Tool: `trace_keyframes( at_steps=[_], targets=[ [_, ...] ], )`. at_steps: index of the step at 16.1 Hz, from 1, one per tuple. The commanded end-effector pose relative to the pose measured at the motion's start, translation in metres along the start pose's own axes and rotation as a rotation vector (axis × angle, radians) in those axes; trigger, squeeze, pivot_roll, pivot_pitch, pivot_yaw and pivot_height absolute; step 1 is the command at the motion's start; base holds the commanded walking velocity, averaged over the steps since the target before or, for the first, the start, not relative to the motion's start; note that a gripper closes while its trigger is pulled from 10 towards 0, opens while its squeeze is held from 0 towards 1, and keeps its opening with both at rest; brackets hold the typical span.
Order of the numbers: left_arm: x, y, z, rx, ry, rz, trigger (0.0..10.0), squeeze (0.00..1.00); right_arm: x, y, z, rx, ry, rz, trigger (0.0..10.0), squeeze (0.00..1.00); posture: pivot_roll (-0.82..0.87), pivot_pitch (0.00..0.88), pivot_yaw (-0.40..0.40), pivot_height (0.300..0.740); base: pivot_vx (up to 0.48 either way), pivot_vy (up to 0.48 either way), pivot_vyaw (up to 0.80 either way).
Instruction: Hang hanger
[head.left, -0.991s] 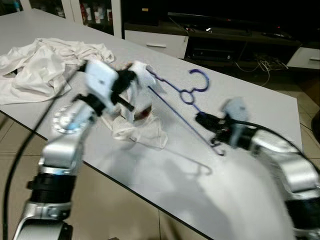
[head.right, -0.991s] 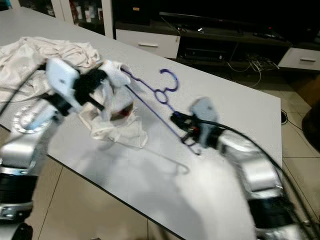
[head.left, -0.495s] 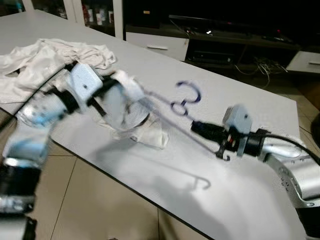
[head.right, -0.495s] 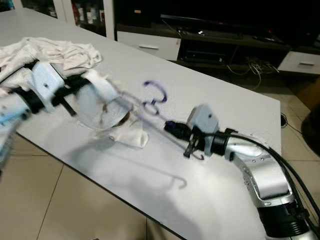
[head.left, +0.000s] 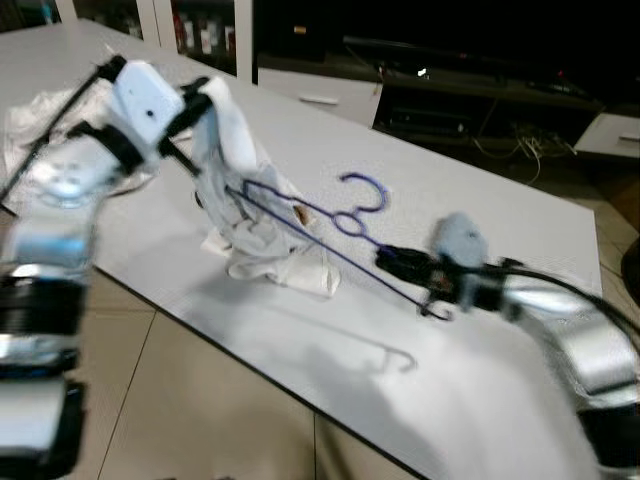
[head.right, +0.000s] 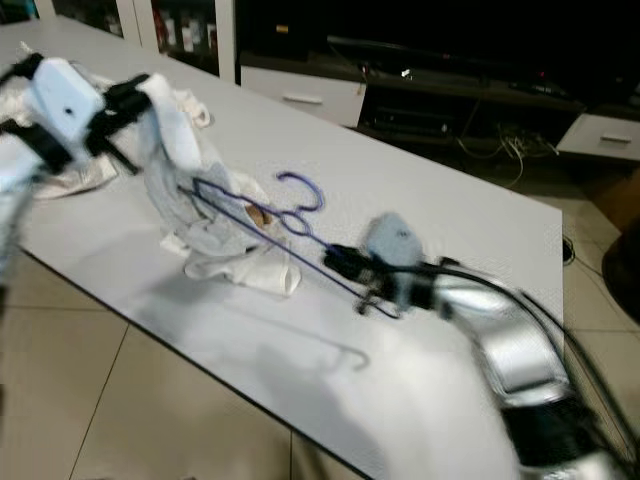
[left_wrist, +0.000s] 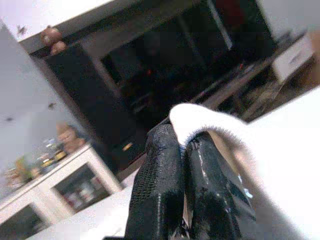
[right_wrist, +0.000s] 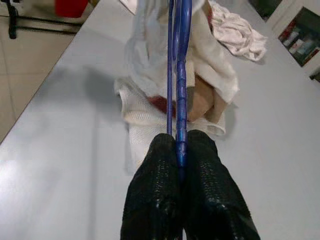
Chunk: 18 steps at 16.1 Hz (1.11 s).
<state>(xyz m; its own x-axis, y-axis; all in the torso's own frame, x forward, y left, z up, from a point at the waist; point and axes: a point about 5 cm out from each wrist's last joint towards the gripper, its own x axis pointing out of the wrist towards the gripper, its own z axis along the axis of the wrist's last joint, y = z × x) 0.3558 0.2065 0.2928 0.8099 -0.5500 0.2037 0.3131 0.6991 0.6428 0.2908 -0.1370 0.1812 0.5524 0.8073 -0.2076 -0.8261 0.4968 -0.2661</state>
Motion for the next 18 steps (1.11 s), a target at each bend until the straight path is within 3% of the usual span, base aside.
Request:
trace_keyframes(
  at_steps=[1,7,12,18],
  targets=[
    [0.008,-0.002,0.013,0.008,-0.067,-0.024,10.0,0.0,0.005,-0.002,0.0,0.006,0.025,-0.037,0.0,0.0,0.06,0.012,-0.11,0.74,0.0,0.0,0.0],
    [0.026,-0.03,0.019,-0.002,-0.136,-0.104,10.0,0.0,0.028,-0.006,0.001,0.068,0.048,-0.175,0.0,0.0,0.06,0.014,-0.11,0.74,0.0,0.0,0.0],
    [0.025,-0.045,0.029,-0.04,-0.186,-0.124,10.0,0.0,0.026,-0.026,-0.007,0.084,0.123,-0.339,0.0,0.0,0.06,0.013,-0.108,0.74,0.0,0.0,0.0],
    [0.032,-0.081,0.044,-0.109,-0.242,-0.194,10.0,0.0,0.046,-0.027,0.008,0.093,0.074,-0.352,0.0,0.0,0.07,0.013,-0.109,0.74,0.0,0.0,0.0]
  ],
)
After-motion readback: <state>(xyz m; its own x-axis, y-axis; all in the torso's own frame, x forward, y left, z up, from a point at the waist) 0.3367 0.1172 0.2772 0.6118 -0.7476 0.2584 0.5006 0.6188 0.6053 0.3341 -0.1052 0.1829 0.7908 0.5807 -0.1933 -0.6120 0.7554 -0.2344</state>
